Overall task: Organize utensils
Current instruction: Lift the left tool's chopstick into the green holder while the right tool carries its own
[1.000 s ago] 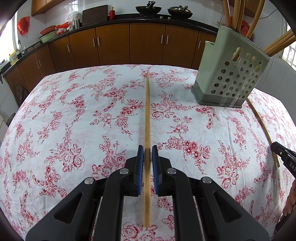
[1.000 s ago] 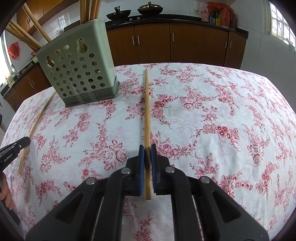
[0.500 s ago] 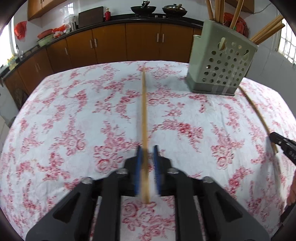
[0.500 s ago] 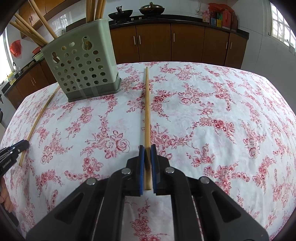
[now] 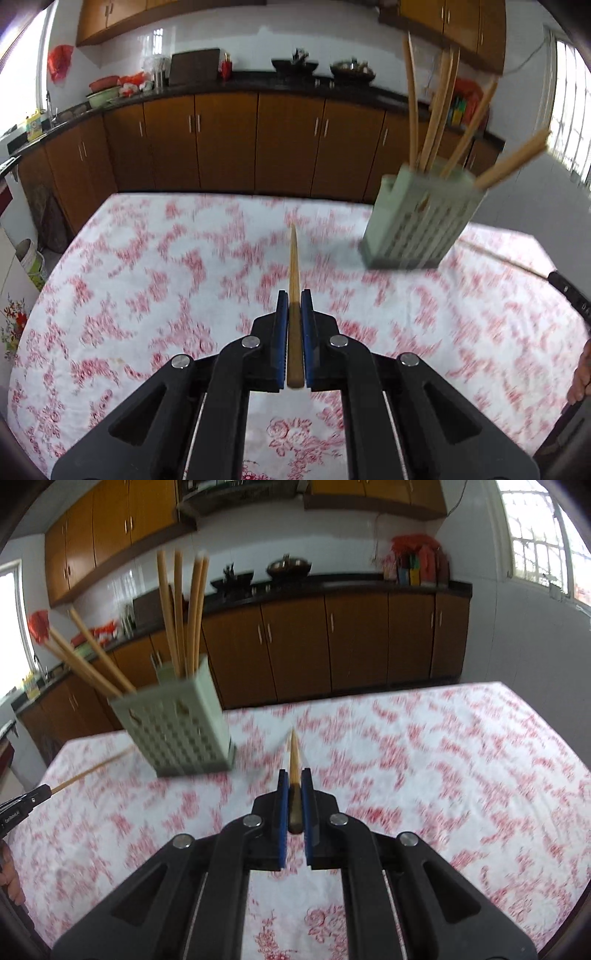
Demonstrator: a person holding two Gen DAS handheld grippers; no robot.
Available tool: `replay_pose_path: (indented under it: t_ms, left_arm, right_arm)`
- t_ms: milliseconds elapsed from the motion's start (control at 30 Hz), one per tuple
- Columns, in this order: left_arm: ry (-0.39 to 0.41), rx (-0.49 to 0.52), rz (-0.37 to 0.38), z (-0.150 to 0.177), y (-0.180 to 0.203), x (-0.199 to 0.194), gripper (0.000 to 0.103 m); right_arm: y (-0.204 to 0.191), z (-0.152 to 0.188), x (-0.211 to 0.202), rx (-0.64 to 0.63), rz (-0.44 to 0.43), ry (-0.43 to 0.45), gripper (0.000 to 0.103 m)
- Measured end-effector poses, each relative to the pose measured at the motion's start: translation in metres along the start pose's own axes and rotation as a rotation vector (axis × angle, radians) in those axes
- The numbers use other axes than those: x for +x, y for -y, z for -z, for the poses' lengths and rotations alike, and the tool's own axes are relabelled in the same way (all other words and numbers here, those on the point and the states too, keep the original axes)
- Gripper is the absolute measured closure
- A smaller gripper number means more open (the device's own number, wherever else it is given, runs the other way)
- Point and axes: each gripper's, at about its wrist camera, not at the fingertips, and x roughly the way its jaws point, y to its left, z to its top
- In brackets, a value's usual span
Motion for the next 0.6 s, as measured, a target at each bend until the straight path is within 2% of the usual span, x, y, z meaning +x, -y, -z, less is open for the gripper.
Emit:
replay_pose_path:
  t_ms: [300,600]
  left_arm:
    - [0.135,-0.055,0.044,-0.038,-0.003,-0.035,0.096]
    - [0.174,-0.043,0.046,-0.052,0.0,-0.047,0.096]
  right_arm:
    - [0.002,-0.029,-0.027,0.027,-0.017,0.113,0.095]
    - [-0.013,-0.048,-0.04,-0.004,-0.033,0.159,0.095]
